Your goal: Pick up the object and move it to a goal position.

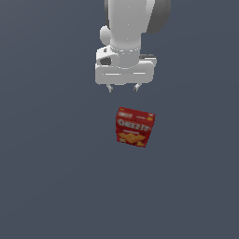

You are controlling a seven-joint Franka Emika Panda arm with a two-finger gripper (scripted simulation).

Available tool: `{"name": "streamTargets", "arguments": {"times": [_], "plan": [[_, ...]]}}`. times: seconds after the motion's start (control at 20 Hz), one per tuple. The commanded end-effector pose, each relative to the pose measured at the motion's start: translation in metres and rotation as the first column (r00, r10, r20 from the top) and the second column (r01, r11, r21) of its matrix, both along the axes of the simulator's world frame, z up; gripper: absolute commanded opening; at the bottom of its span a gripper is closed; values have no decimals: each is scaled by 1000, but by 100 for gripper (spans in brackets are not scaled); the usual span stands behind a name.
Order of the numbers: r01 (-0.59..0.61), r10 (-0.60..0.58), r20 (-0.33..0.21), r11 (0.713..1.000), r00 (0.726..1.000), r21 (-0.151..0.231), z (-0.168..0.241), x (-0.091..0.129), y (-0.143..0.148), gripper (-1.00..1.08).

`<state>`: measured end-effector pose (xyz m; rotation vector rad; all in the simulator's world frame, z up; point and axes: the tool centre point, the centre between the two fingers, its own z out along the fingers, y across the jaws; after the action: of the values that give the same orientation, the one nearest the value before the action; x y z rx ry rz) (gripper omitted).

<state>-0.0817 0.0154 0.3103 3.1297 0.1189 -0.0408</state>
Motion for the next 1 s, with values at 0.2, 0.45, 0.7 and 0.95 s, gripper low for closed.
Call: {"name": "streamTargets", "arguments": {"times": [0.2,0.45,0.7,0.95], "plan": [[-6,6,-9,1000,1000,-2,-3,-1,3,100],[-16,16,-10,1000,1000,-2,-4,-1,3,100],[-60,60,-9,998,998,-1,-6,1,5,100],[-134,134,-7,991,991,1,-10,5,8,100]]}}
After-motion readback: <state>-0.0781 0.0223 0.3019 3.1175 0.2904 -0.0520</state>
